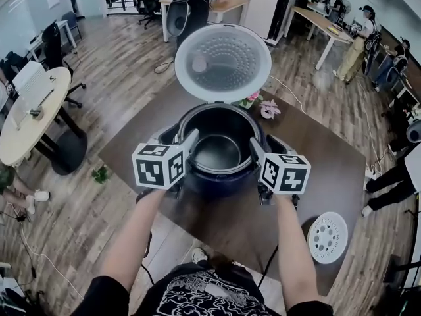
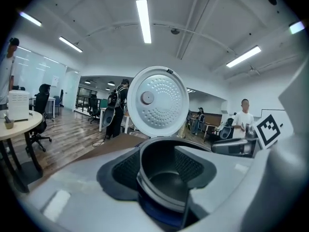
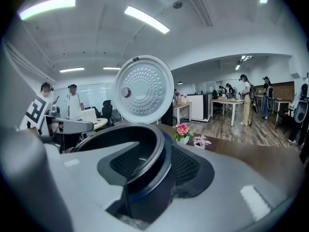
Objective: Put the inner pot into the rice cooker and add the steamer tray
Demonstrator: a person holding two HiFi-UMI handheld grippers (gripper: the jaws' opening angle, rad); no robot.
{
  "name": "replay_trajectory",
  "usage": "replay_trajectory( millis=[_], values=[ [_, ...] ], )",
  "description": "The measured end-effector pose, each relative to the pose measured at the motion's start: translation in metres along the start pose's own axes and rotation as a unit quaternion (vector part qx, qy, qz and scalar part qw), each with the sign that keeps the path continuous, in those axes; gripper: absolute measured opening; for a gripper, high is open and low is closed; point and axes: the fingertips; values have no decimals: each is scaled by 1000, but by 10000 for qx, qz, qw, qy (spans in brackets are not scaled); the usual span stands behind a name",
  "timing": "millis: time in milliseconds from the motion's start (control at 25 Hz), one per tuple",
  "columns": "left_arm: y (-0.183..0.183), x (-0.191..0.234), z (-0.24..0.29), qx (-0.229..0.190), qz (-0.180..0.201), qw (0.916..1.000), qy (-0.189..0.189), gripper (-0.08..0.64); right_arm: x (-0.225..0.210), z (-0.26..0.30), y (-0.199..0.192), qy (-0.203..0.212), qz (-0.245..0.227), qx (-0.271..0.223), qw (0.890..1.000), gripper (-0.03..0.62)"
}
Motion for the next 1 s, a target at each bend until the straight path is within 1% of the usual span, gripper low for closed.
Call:
replay_trajectory(
  millis=[200, 320, 480, 640, 800, 920, 1000],
  values=[
    [20, -26, -2, -136, 283, 9989, -351, 267, -11, -30, 4, -237, 41, -316, 9992, 229],
    [32, -56, 3, -246, 378, 9967, -677, 285, -31, -56, 2, -502, 126, -426, 9977, 243],
    [36, -102, 15, -242, 610, 9918, -1094, 313, -63, -95, -6, -875, 282, -525, 9944, 266],
    [35, -152, 27, -215, 693, 9853, -1546, 336, -97, -138, -18, -1296, 430, -597, 9888, 278],
    [30, -211, 38, -173, 879, 9760, -1987, 357, -131, -185, -36, -1676, 624, -659, 9817, 295],
    [23, -258, 43, -146, 954, 9693, -2262, 358, -153, -219, -47, -1868, 692, -698, 9775, 302],
    [10, -289, 48, -35, 962, 9654, -2423, 361, -169, -240, -58, -1967, 749, -690, 9752, 310]
  ],
)
Point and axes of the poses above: the fingertips, and each gripper's own axes: z forward along the fingers, x to its left, y out of its top, and after that the axes turned 2 degrees about x, right-handed
